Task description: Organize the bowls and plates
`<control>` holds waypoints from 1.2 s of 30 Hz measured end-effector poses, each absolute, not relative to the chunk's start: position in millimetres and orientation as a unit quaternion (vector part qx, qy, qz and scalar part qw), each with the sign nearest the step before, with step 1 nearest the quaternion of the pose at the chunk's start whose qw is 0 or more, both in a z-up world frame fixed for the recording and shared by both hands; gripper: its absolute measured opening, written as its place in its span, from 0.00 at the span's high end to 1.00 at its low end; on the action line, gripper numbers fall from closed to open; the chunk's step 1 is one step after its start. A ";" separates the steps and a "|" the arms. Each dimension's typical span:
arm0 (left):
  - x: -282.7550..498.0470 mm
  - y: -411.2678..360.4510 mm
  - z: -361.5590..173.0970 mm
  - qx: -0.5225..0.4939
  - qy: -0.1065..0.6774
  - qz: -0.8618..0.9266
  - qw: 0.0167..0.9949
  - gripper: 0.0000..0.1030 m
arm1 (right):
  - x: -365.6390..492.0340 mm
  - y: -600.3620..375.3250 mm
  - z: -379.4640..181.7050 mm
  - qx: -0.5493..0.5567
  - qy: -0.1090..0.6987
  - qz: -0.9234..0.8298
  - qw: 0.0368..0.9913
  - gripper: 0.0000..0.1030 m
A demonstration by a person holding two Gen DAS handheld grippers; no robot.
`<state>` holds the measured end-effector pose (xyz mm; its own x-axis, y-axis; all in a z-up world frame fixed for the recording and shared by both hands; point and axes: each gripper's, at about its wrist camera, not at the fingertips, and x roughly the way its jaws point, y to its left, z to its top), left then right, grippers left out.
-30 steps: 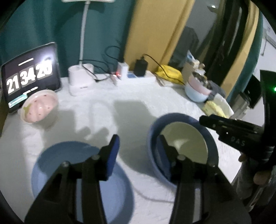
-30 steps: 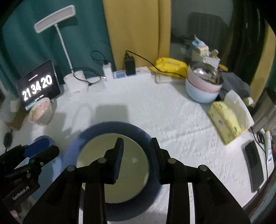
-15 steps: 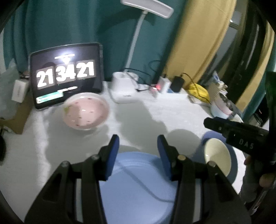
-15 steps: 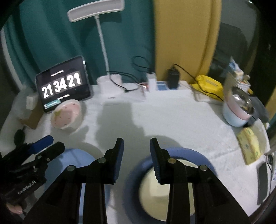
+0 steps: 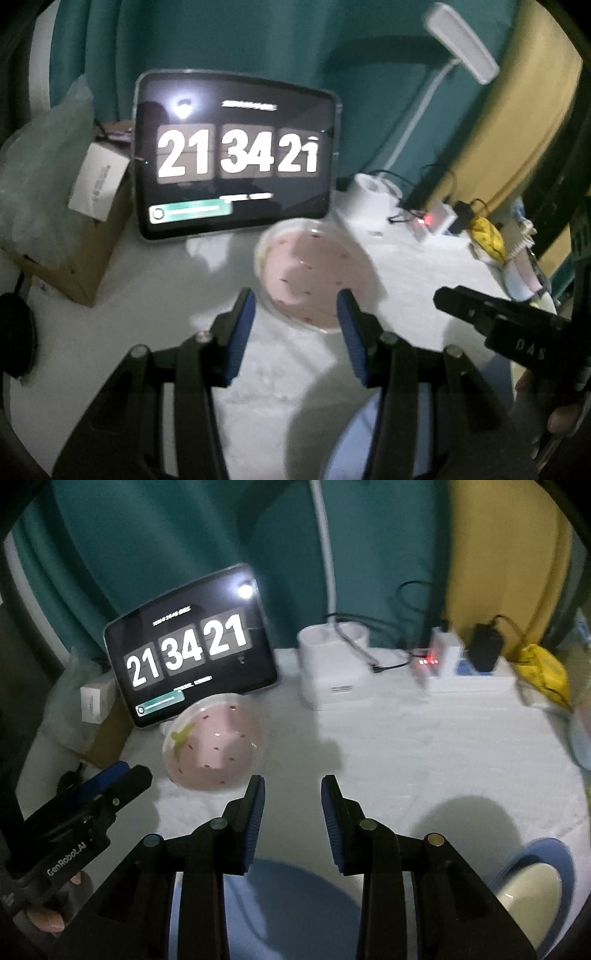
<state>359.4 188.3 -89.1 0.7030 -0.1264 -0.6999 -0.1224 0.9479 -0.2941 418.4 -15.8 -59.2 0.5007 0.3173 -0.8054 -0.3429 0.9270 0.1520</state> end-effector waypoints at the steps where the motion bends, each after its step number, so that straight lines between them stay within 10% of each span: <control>1: 364.5 192.3 -93.8 -0.164 0.389 0.000 0.907 0.54 | 423.1 -7.6 -63.5 -0.012 0.464 0.193 0.864 0.67; 14: 406.3 198.2 -140.9 -0.146 0.421 -0.006 0.895 0.55 | 471.5 34.3 -132.9 0.018 0.519 0.184 0.835 0.68; 18: 411.9 189.9 -150.9 -0.145 0.429 -0.033 0.891 0.71 | 475.0 34.6 -139.9 0.032 0.521 0.195 0.831 0.85; 36: 347.1 128.2 -80.8 -0.107 0.372 -0.055 0.920 0.78 | 412.1 -23.0 -59.3 0.037 0.450 0.200 0.870 0.91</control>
<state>347.1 128.2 -80.8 0.7175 -0.1804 -0.6728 0.0213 0.9711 -0.2377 412.1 -23.0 -59.3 0.5155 0.3811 -0.7675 -0.3137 0.9174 0.2448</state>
